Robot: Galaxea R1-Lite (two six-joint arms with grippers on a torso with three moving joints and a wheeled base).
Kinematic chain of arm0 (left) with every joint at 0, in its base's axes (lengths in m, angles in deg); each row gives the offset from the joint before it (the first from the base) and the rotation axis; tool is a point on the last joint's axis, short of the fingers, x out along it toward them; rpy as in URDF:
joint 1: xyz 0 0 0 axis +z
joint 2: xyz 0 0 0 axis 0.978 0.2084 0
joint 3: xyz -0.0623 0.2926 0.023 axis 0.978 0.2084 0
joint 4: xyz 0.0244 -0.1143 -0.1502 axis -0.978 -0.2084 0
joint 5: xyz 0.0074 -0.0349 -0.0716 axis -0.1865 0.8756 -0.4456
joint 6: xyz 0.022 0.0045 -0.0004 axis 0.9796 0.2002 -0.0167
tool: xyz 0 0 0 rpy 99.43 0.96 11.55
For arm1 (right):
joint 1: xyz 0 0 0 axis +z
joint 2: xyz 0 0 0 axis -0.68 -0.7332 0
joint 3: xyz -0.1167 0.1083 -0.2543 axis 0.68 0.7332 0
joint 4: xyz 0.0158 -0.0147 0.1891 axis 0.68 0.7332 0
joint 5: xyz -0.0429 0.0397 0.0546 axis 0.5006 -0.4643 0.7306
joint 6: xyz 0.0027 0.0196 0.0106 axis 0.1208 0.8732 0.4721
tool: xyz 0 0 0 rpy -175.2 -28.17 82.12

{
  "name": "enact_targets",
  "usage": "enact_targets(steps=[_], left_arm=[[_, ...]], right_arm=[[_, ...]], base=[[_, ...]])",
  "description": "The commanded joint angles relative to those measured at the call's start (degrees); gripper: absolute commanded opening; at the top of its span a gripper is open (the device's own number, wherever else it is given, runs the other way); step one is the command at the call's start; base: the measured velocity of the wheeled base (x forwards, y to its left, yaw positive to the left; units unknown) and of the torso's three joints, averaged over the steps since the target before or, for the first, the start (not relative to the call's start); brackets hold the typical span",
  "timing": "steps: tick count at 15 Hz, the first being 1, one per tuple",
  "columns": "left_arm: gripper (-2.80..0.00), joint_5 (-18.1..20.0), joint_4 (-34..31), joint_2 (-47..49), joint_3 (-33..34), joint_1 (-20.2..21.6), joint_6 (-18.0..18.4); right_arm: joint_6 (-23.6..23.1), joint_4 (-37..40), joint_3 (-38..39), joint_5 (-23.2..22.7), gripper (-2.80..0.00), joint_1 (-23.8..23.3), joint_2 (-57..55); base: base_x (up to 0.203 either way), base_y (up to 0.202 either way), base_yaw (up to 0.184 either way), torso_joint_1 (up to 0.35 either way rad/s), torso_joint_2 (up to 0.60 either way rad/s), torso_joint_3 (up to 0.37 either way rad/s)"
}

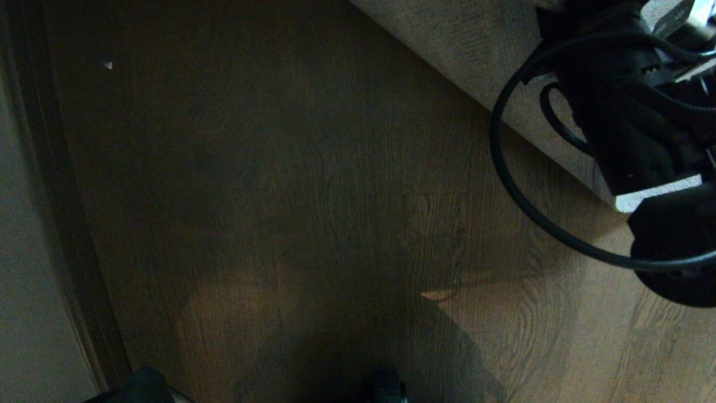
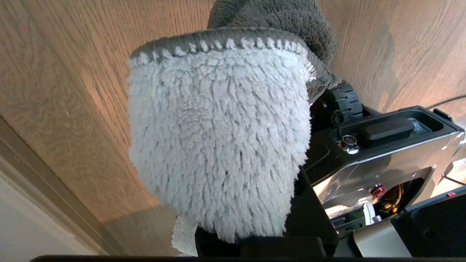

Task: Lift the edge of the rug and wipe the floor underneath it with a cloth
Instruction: Lay down the carpet

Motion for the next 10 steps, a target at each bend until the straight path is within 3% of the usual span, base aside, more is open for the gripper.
enact_targets(steps=[1, 10], left_arm=[[-2.8, 0.0, 0.0, -0.1, 0.0, 0.0, -0.1], [-2.8, 0.0, 0.0, -0.1, 0.0, 0.0, -0.1]], right_arm=[[0.4, -2.8, -0.1, 0.1, -2.8, 0.0, 0.1], [0.5, -2.8, 0.0, -0.3, -2.8, 0.0, 0.3]], base=[[0.0, 0.0, 0.0, 0.0, 0.0, 0.0], [0.0, 0.0, 0.0, 0.0, 0.0, 0.0]])
